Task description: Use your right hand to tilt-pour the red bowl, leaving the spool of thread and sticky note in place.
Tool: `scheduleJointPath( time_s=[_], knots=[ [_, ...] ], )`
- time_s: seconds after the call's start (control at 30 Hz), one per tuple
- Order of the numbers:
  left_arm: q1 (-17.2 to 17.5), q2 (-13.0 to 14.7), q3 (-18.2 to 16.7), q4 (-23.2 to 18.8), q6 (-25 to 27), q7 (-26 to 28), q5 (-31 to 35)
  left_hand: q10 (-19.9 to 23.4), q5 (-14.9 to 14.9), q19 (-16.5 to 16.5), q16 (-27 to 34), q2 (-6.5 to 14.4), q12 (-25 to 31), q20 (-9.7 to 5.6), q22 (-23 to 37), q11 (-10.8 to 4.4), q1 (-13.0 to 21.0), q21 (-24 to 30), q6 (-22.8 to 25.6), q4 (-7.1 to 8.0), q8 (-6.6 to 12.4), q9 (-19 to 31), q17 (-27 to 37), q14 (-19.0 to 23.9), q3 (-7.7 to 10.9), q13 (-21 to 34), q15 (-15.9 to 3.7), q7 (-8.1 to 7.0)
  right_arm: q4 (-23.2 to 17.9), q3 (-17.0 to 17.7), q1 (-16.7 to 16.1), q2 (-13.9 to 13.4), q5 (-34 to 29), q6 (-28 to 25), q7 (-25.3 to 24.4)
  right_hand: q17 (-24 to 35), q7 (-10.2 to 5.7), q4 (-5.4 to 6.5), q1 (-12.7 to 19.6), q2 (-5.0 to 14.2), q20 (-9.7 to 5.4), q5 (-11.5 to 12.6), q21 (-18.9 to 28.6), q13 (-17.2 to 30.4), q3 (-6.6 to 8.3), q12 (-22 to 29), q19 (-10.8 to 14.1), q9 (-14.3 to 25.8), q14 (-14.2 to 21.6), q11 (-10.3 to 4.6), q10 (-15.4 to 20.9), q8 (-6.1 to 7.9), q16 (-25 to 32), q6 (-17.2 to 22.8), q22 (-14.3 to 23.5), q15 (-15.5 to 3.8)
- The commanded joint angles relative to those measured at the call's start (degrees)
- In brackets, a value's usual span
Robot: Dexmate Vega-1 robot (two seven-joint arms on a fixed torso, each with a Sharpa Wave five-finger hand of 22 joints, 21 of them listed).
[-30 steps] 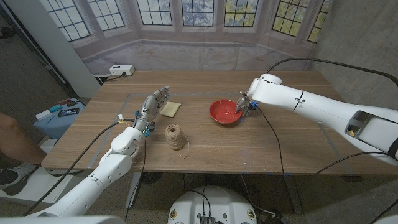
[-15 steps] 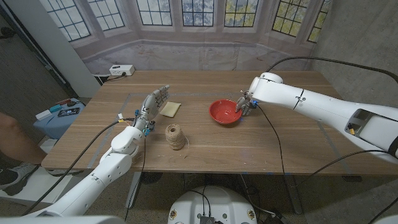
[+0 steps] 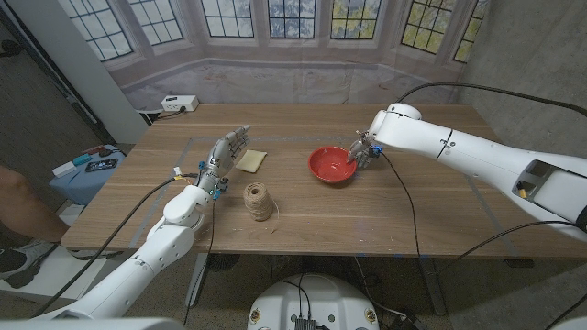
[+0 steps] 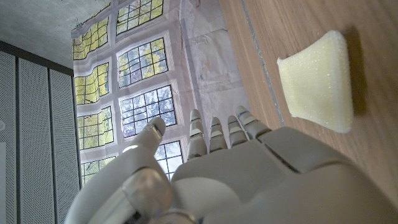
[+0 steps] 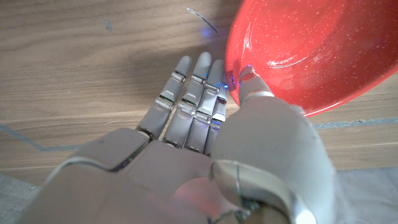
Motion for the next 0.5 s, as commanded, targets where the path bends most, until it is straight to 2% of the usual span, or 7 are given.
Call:
scheduleJointPath(
  time_s=[0.03, 0.17, 0.47, 0.5],
  knots=[
    [0.1, 0.3, -0.3, 0.2, 0.1, -0.2, -0.3, -0.1, 0.2, -0.4, 0.0, 0.0, 0.0, -0.08, 0.1, 0.04, 0.7, -0.3, 0.3, -0.12, 0.01, 0.3, 0.1, -0.2, -0.11, 0.1, 0.14, -0.31, -1.4, 2.9, -1.4, -0.6, 1.1, 0.7, -1.2, -0.7, -0.05, 0.37, -1.0, 0.06, 0.62, 0.2, -0.5, -0.6, -0.10, -1.5, -0.6, -0.3, -1.3, 1.16, -2.1, 0.16, -0.6, -0.6, 0.2, 1.05],
    [0.0, 0.4, -0.4, 0.3, 0.2, -0.3, -0.4, 0.0, 0.2, -0.4, 0.0, 0.0, 0.0, -0.07, 0.1, -0.01, 0.7, -0.3, 0.3, -0.15, -0.01, 0.3, 0.1, -0.2, -0.13, 0.1, 0.13, -0.40, -1.5, 4.1, -2.0, -0.7, 1.6, 1.2, -1.7, -2.1, 0.02, 0.42, -1.6, -0.15, 1.14, 0.2, -0.8, -1.3, -0.13, -2.7, -1.1, -0.5, -3.0, 1.62, -3.4, 0.33, -1.4, -0.9, 0.2, 1.72],
    [-0.9, 0.5, -0.2, 0.4, 0.6, -0.8, -0.3, 0.0, 0.2, -0.4, 0.0, 0.0, 0.2, -0.08, 0.1, 0.00, 0.8, -0.3, 0.2, -0.19, -0.04, 0.4, 0.1, -0.2, -0.19, 0.1, 0.16, -0.40, -2.4, 6.5, -3.4, -1.5, 2.6, 1.7, -2.5, -4.2, 0.08, 0.90, -3.0, -0.03, 1.79, 0.2, -1.3, -2.4, -0.17, -4.4, -1.7, -0.9, -4.4, 2.54, -4.9, 0.60, -1.6, -1.0, 0.2, 3.19],
    [-0.9, 0.6, -0.2, 0.3, 0.7, -0.7, -0.2, 0.1, 0.2, -0.4, 0.0, 0.0, 0.2, -0.09, 0.1, 0.03, 0.8, -0.3, 0.2, -0.20, -0.04, 0.4, 0.1, -0.2, -0.20, 0.1, 0.11, -0.41, -2.4, 6.8, -3.5, -1.5, 2.9, 1.9, -2.5, -5.2, 0.10, 0.89, -3.4, -0.06, 1.87, 0.2, -1.5, -2.9, -0.12, -5.5, -2.0, -1.0, -4.6, 3.52, -6.3, 0.69, -1.5, -1.1, 0.2, 3.39]
  ],
)
